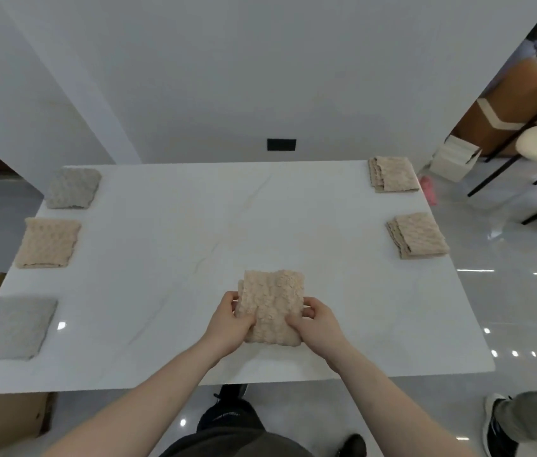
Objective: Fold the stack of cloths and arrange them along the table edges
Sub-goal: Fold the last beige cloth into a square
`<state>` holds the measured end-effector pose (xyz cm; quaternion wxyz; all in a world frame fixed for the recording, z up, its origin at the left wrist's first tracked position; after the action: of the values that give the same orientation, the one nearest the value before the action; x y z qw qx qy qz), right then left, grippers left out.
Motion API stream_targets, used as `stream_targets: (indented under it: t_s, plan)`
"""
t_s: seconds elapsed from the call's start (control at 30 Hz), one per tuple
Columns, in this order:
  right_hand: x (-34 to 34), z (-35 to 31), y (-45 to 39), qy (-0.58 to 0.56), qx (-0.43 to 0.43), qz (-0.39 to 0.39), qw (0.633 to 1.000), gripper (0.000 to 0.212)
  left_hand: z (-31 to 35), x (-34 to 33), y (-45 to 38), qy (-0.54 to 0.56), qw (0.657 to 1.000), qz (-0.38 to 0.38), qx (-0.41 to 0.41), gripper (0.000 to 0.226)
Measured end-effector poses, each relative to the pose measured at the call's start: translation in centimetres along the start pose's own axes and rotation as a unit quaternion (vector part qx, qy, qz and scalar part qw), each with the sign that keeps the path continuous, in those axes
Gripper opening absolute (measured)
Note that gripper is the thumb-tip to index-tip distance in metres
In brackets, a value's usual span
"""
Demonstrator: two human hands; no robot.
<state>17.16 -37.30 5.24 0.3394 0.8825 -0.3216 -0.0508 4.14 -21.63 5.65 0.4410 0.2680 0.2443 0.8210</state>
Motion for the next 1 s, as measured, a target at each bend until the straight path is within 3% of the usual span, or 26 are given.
stream_targets:
  t_s: [0.33, 0.5, 0.9, 1.0]
  plan:
    - [12.4, 6.1, 4.9, 0.038, 0.014, -0.066, 0.997, 0.028, 0.7, -14.3, 6.8, 0.051, 0.996, 0.072, -0.007, 0.043]
    - [15.9, 7.5, 5.8, 0.038, 0.003, -0.097, 0.995, 0.026, 1.1, -18.0, 8.5, 0.050, 0.993, 0.106, -0.004, 0.043]
    - [26.9, 7.3, 1.6, 0.078, -0.005, -0.053, 0.996, 0.031, 5.5, -27.2, 1.6, 0.051, 0.997, 0.060, -0.003, 0.041]
    - [28.9, 7.3, 0.7, 0.084, -0.013, -0.072, 0.994, 0.028, 6.5, -28.9, 1.0, 0.052, 0.996, 0.072, 0.007, 0.042]
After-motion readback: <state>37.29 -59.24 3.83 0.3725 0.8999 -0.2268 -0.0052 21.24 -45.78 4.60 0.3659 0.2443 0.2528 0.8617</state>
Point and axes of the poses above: each hand's wrist, its own y-axis away from the middle knuckle, its own x-axis out of the back of the hand, z = x × y, the point moved 7 cm from there along -y, towards the middle knuckle, and after that the axes turned 6 degrees about -z, right-handed, at the moved point
